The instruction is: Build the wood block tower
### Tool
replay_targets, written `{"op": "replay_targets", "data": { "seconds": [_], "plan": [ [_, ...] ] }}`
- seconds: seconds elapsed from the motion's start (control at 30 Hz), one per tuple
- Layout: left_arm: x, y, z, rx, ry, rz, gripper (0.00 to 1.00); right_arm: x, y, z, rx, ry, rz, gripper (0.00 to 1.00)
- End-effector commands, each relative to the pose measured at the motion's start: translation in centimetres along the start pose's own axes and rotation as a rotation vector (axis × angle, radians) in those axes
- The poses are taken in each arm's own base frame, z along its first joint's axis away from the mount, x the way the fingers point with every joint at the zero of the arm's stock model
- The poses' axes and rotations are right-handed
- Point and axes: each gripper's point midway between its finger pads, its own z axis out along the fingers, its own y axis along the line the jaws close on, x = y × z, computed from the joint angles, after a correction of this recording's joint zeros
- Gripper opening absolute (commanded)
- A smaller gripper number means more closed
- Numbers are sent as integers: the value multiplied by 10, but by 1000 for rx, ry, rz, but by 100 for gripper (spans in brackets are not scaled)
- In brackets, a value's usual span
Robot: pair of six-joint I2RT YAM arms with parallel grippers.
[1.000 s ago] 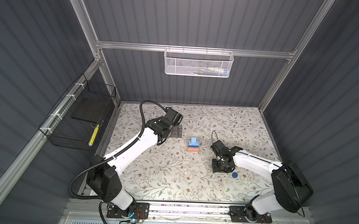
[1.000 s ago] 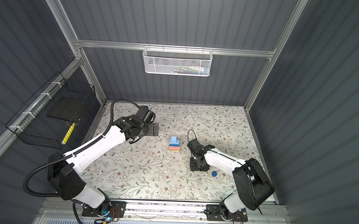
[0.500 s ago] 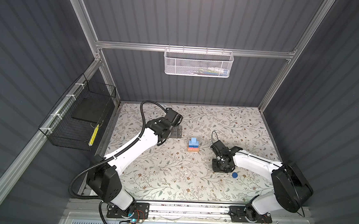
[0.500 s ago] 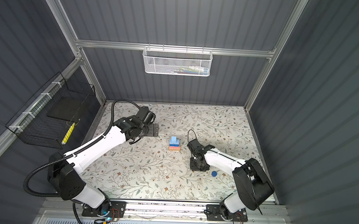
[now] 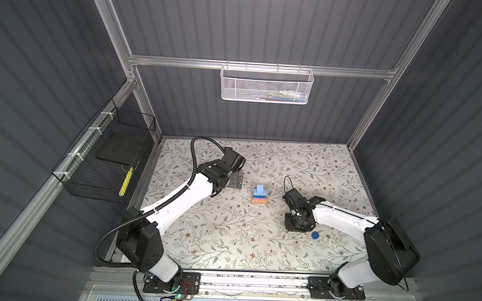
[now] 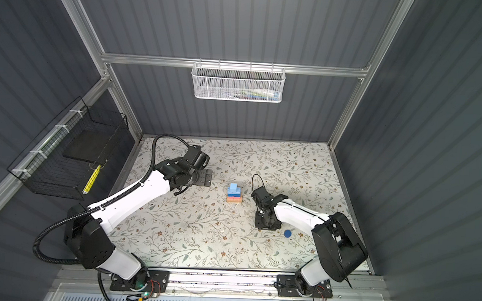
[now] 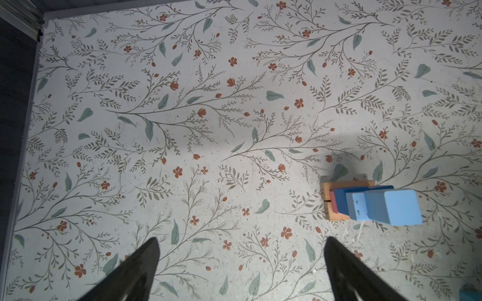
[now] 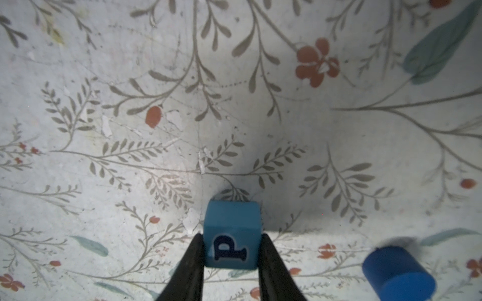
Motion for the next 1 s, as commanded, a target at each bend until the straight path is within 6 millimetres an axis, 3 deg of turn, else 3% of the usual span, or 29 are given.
{"op": "replay_targets", "data": {
  "seconds": [0.0, 0.27, 0.53, 0.77, 0.97],
  "plan": [
    [-3, 14, -2, -71, -29, 54, 97, 4, -6, -3, 40, 36, 31, 29],
    [-20, 49, -16, -271, -106, 166, 96, 6, -4, -10, 37, 55, 85, 29],
    [-33, 89, -32, -586, -173, 294, 96, 7, -3, -20, 48, 88, 126, 28],
    [-31, 96, -26, -834, -126, 446, 99, 3, 2, -26, 53, 112, 138, 28],
    [-29, 92, -20, -794, -124, 414, 99, 4, 0, -28, 59, 110, 150, 28]
  ]
}}
